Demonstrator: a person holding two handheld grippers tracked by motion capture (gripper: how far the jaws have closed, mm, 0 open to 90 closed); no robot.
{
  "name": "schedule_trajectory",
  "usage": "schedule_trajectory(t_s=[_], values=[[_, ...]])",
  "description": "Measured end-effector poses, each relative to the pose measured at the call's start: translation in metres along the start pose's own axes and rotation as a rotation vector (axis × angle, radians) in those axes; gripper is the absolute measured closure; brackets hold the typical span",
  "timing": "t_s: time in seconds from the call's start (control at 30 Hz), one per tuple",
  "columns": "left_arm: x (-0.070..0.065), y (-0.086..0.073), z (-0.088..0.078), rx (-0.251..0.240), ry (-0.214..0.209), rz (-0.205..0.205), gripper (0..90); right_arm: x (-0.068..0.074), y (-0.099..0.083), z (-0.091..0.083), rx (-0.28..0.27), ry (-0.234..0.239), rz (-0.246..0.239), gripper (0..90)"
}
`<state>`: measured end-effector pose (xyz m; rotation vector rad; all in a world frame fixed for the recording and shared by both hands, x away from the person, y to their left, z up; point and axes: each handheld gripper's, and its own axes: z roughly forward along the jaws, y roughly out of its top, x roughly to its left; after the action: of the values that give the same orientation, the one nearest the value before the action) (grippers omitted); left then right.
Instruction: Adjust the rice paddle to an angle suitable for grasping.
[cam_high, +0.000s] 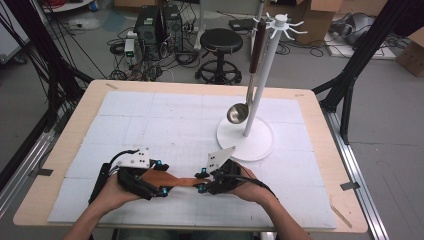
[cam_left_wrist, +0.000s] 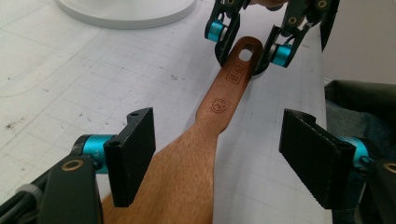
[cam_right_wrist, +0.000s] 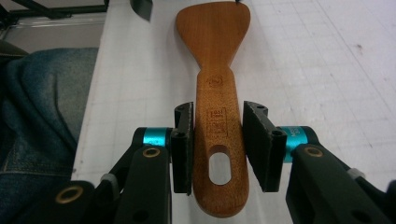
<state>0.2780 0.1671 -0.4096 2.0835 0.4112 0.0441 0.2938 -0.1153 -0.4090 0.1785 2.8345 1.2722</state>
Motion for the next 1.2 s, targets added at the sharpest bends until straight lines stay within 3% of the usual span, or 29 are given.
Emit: schedule_trajectory(t_s=[0.3,0.5,0.6,0.8,1.07,1.2], values=[[0.000,-0.001,0.008,0.038,-0.016,0.008,28.5,0.003,0.019,0.004,-0.001,0.017,-0.028,65.0],[-0.001,-0.003,0.014,0.074,-0.023,0.027,33.6,0.005,0.030,0.004,-0.013,0.033,-0.045,65.0],[-0.002,-0.004,0.016,0.091,-0.032,0.035,39.5,0.006,0.035,0.004,-0.021,0.045,-0.054,65.0],[-0.004,-0.004,0.014,0.100,-0.048,0.087,58.6,0.008,0.037,0.006,-0.021,0.064,-0.046,65.0],[-0.006,-0.004,0.012,0.094,-0.059,0.108,63.6,0.005,0.032,0.004,-0.056,0.080,0.024,61.6],[-0.005,-0.003,0.009,0.074,-0.045,0.095,63.9,0.002,0.024,0.000,-0.090,0.062,0.094,50.2]])
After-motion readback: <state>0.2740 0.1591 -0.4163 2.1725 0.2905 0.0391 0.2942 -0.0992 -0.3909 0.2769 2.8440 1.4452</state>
